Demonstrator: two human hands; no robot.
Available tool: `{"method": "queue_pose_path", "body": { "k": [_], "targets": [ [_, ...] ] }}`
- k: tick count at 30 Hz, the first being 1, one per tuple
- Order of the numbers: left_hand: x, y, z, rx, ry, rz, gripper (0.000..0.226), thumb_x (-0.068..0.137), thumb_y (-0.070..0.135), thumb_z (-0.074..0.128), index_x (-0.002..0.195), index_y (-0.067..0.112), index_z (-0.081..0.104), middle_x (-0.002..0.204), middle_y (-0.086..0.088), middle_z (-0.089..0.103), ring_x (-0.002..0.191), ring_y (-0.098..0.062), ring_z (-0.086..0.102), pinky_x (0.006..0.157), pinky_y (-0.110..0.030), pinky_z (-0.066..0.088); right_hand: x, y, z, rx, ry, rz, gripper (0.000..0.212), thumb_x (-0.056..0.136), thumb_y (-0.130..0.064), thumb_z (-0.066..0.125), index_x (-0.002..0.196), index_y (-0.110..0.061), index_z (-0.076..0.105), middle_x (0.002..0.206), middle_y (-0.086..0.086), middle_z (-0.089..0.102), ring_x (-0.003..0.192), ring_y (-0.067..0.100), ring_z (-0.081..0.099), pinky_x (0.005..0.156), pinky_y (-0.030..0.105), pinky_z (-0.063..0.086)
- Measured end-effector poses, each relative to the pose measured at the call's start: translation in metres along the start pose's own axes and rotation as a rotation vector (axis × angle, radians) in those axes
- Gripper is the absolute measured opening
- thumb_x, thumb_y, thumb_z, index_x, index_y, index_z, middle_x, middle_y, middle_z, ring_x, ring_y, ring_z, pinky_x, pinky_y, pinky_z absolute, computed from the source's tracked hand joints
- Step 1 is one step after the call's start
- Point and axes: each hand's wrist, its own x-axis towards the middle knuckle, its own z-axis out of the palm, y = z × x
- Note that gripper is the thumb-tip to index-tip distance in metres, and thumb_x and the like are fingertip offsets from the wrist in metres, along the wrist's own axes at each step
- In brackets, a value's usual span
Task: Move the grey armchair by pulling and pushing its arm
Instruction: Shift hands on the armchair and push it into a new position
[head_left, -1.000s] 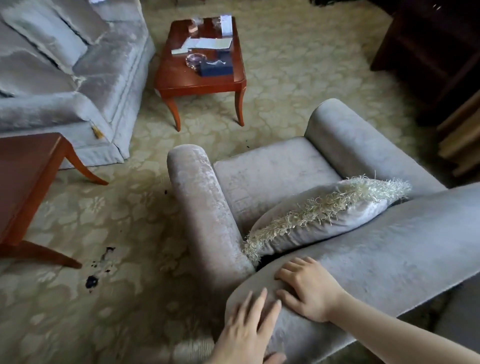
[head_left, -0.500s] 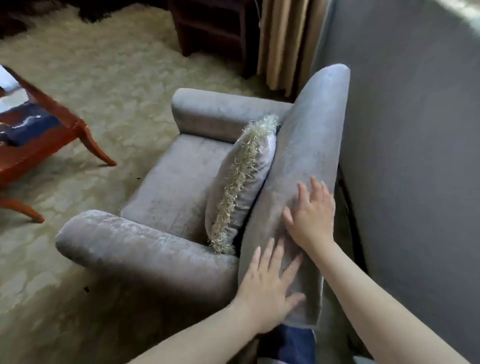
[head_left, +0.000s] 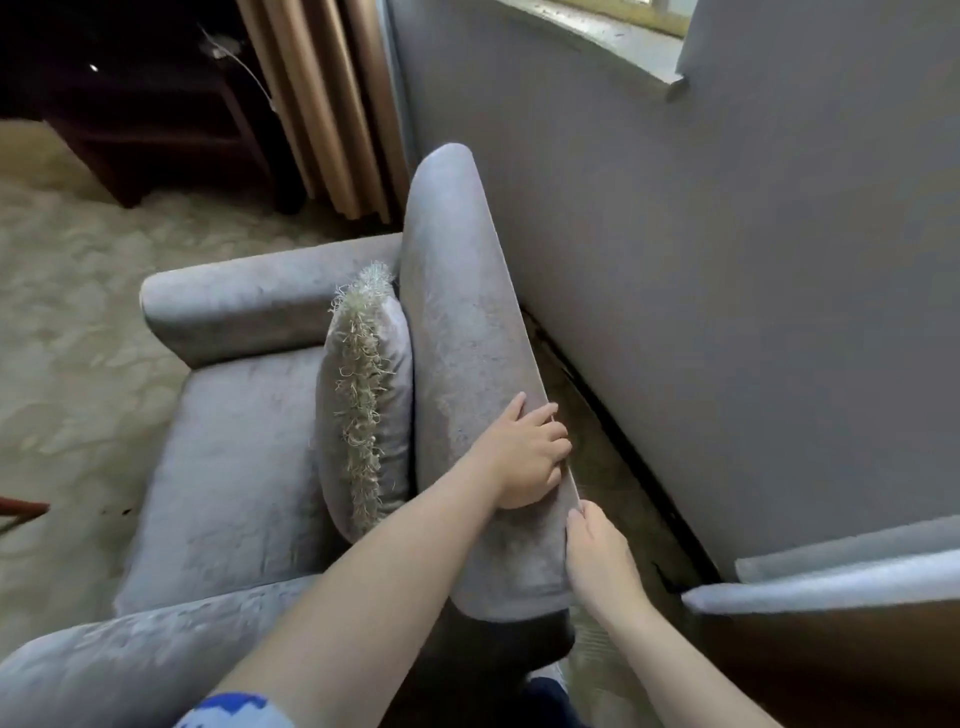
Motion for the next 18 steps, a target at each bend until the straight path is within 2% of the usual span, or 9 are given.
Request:
{"method": "queue_pose_path", "body": {
  "k": [3,6,8,10,12,14,18],
  "targets": [
    [0.008,0.011,-0.002,0.055,-0.019,0.089,0.039,0.097,0.034,0.030,0.111,0.017,0.062,0.116,-0.001,0.054,0.119,-0.023,0.040,0.112,-0.052,0.009,-0.002,-0.013,0.003,0.099,0.100,0.146,0.035,0.099,-0.025,0.029,0.117,-0.009,0.055,0.118,0.014,0.059,0.105,0.029,0.054,0.084,0.034,0.042],
    [0.011,0.014,-0.002,0.072,0.024,0.147,0.043,0.098,0.037,0.027,0.101,0.019,0.066,0.104,0.001,0.054,0.101,-0.021,0.046,0.104,-0.046,0.021,0.002,-0.022,0.012,0.051,0.244,0.282,0.039,0.098,-0.028,0.025,0.114,-0.013,0.057,0.119,0.012,0.059,0.105,0.031,0.054,0.082,0.035,0.041],
    [0.011,0.010,0.000,0.061,0.056,0.186,0.042,0.098,0.035,0.027,0.098,0.019,0.067,0.101,0.001,0.056,0.099,-0.021,0.049,0.102,-0.043,0.023,0.000,-0.029,0.022,-0.063,0.371,0.322,0.041,0.098,-0.032,0.022,0.111,-0.013,0.057,0.116,0.010,0.060,0.102,0.030,0.054,0.076,0.035,0.039],
    [0.010,0.007,0.003,0.032,0.075,0.222,0.042,0.098,0.035,0.027,0.100,0.017,0.066,0.104,-0.001,0.059,0.105,-0.022,0.049,0.107,-0.044,0.019,-0.002,-0.034,0.032,-0.137,0.486,0.338,0.045,0.099,-0.034,0.021,0.110,-0.011,0.058,0.113,0.011,0.061,0.100,0.030,0.055,0.072,0.034,0.038],
    [0.013,0.004,0.008,0.016,0.087,0.244,0.044,0.098,0.035,0.026,0.100,0.016,0.066,0.108,-0.002,0.061,0.109,-0.022,0.050,0.108,-0.044,0.019,-0.001,-0.034,0.038,-0.165,0.563,0.375,0.047,0.099,-0.034,0.021,0.110,-0.009,0.059,0.112,0.013,0.062,0.101,0.032,0.056,0.076,0.036,0.042],
    [0.015,0.001,0.012,0.008,0.135,0.256,0.046,0.098,0.037,0.025,0.099,0.017,0.067,0.108,-0.002,0.062,0.109,-0.023,0.050,0.105,-0.042,0.021,0.001,-0.035,0.040,-0.190,0.603,0.393,0.048,0.099,-0.034,0.021,0.110,-0.009,0.060,0.115,0.015,0.062,0.105,0.035,0.056,0.082,0.038,0.043],
    [0.017,0.001,0.024,-0.014,0.183,0.248,0.047,0.097,0.037,0.025,0.094,0.017,0.067,0.106,-0.002,0.062,0.108,-0.021,0.050,0.107,-0.043,0.019,0.002,-0.032,0.044,-0.225,0.640,0.412,0.050,0.098,-0.035,0.019,0.107,-0.010,0.061,0.113,0.016,0.063,0.103,0.036,0.057,0.079,0.038,0.043]
  ]
}}
